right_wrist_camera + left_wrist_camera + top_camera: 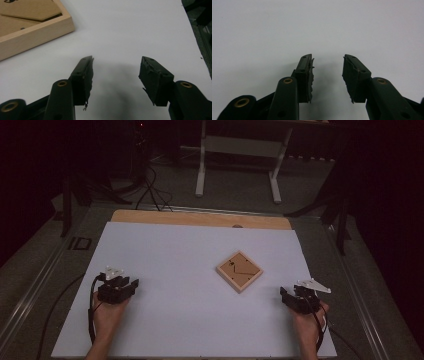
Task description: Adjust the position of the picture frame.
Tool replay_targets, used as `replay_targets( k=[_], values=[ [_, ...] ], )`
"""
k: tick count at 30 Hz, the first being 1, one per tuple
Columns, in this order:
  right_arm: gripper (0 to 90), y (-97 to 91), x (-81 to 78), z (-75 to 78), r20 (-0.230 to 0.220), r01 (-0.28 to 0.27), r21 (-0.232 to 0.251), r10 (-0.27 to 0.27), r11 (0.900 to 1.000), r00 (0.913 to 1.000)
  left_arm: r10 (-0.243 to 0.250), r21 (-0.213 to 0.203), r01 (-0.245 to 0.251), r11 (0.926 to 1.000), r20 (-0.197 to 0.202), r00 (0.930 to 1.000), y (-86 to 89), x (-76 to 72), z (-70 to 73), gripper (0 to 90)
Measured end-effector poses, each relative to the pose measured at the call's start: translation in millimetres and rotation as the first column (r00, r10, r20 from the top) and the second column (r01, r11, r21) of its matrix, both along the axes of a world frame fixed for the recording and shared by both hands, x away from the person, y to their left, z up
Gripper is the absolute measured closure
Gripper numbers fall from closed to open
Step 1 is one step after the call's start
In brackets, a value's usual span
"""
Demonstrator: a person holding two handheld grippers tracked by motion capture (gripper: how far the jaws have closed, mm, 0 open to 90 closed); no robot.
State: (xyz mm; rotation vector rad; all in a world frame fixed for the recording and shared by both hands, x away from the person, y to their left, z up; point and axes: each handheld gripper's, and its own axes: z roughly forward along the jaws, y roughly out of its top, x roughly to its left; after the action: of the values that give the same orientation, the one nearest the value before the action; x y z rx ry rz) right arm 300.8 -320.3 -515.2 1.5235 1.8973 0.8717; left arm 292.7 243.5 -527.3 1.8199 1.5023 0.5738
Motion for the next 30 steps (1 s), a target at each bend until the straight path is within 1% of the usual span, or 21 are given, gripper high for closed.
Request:
replay_targets(
  k=[4, 9, 12, 13, 14, 16, 18, 19, 22, 25, 26, 27, 28, 30],
  values=[
    [43.6, 2.9, 0.0, 1.3, 0.009, -0.02, -0.013, 0.02, 0.9997, 0.9998, -0.017, 0.003, 0.017, 0.9998, 0.005, 0.9998, -0.4, -0.4, 1.3, 59.5],
    [45.2, 7.4, -0.4, 3.5, 0.021, -0.056, -0.023, 0.056, 0.9982, 0.9982, -0.033, 0.022, 0.033, 0.9992, 0.012, 0.9994, -3.5, -1.4, 3.1, 58.1],
    [46.7, 9.6, -0.3, 3.8, 0.029, -0.074, -0.032, 0.075, 0.9967, 0.9967, -0.042, 0.027, 0.041, 0.9988, 0.014, 0.999, -5.1, -2.5, 4.2, 58.0],
    [49.3, 11.2, -0.5, 3.9, 0.029, -0.086, -0.038, 0.088, 0.9955, 0.9957, -0.046, 0.032, 0.045, 0.9985, 0.017, 0.9988, -5.7, -2.9, 4.7, 57.9],
    [49.3, 11.2, -0.5, 3.9, 0.029, -0.086, -0.038, 0.088, 0.9955, 0.9957, -0.047, 0.036, 0.046, 0.9983, 0.022, 0.9987, -6.5, -3.4, 5.2, 57.9],
    [52.8, 12.7, -0.7, 4.5, 0.031, -0.104, -0.033, 0.105, 0.9941, 0.994, -0.055, 0.044, 0.053, 0.9976, 0.034, 0.9979, -7.9, -4.2, 6.1, 57.3],
    [55.1, 14.5, -1.2, 5.2, 0.032, -0.117, -0.034, 0.118, 0.9926, 0.9925, -0.058, 0.046, 0.056, 0.9973, 0.034, 0.9977, -9.0, -4.9, 6.8, 56.9],
    [57.8, 16.0, -1.5, 5.8, 0.036, -0.132, -0.036, 0.133, 0.9906, 0.9905, -0.057, 0.046, 0.055, 0.9974, 0.034, 0.9978, -9.8, -5.3, 7.0, 56.3],
    [59.5, 17.6, -1.6, 6.1, 0.037, -0.143, -0.034, 0.144, 0.9892, 0.9889, -0.061, 0.059, 0.059, 0.9965, 0.04, 0.9973, -11.3, -7.1, 8.3, 55.9],
    [64.6, 19.9, -1.4, 6.1, 0.038, -0.158, -0.036, 0.16, 0.9868, 0.9864, -0.059, 0.053, 0.056, 0.997, 0.045, 0.9973, -11.9, -7.9, 9.2, 55.7],
    [67.5, 20.5, -1.4, 6.4, 0.039, -0.162, -0.038, 0.164, 0.986, 0.9857, -0.06, 0.051, 0.057, 0.997, 0.045, 0.9972, -11.7, -8.1, 9.4, 55.6],
    [72.2, 21.2, -1.4, 6.9, 0.044, -0.173, -0.035, 0.175, 0.9843, 0.9836, -0.061, 0.052, 0.058, 0.9969, 0.045, 0.9971, -11.5, -8.3, 9.6, 55.4],
    [72.2, 21.2, -1.4, 6.9, 0.044, -0.173, -0.035, 0.175, 0.9843, 0.9836, -0.06, 0.052, 0.058, 0.9969, 0.045, 0.9971, -11.3, -8.5, 9.8, 55.4],
    [75.8, 21.8, -1.8, 7.7, 0.048, -0.178, -0.031, 0.179, 0.9836, 0.9827, -0.055, 0.049, 0.053, 0.9974, 0.049, 0.9973, -11.2, -9.0, 10.1, 55.2]
  ],
)
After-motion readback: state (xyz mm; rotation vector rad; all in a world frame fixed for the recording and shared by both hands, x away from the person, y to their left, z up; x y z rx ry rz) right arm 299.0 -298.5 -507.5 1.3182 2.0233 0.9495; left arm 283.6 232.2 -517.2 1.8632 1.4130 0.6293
